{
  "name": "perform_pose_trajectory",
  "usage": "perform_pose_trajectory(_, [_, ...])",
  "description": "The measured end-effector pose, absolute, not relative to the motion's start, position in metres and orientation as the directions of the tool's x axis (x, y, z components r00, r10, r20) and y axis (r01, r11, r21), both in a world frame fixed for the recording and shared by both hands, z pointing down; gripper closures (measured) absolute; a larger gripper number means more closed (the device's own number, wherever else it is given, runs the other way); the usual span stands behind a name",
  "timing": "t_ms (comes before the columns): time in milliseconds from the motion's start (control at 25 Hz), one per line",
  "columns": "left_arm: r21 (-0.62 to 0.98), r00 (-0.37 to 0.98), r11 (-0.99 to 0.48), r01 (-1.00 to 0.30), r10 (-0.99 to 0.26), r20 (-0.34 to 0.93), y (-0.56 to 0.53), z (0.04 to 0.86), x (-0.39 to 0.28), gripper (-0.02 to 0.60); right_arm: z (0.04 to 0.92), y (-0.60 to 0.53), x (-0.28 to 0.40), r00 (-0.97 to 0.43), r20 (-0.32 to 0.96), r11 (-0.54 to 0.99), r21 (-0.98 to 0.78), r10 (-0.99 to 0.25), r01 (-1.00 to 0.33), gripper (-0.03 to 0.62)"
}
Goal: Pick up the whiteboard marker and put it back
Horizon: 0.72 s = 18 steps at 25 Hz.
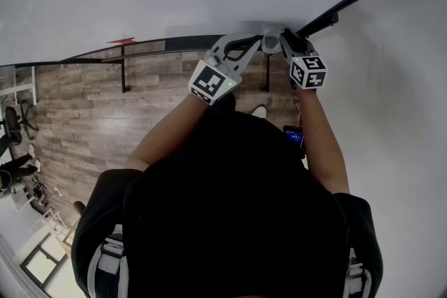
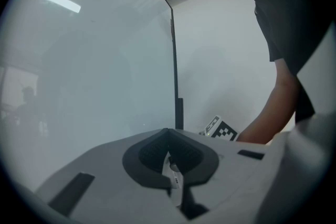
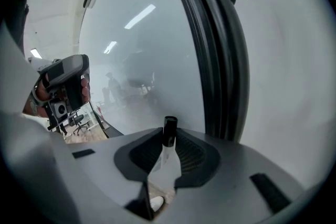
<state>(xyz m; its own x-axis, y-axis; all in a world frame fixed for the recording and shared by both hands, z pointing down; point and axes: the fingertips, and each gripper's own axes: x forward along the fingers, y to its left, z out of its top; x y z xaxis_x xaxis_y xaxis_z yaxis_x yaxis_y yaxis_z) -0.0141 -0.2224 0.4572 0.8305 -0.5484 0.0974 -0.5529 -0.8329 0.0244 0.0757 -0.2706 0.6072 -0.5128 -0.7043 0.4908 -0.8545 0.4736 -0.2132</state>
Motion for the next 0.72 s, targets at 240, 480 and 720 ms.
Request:
perform_pose_trajectory(240, [0.024, 0.828, -0.830, -0.557, -0.552, 0.099, -0.222, 0.456, -0.017, 0.578, 0.607, -0.268, 0.073, -0.509, 0.498, 0.476, -0.203, -0.702, -0.855, 0.515])
perform_pose_trajectory(480, [0.028, 0.834, -0.837, -0.547, -0.542, 0.101, -0.220, 0.455, -0.013, 0.578, 0.606, -0.261, 0.078, -0.503, 0.493, 0.463, -0.213, -0.710, -0.861, 0.473])
perform_pose_trajectory(720, [0.038, 0.839, -0.841, -0.540, -0.534, 0.107, -0.215, 0.458, -0.007, 0.578, 0.595, -0.251, 0.093, -0.500, 0.471, 0.457, -0.212, -0.727, -0.864, 0.453])
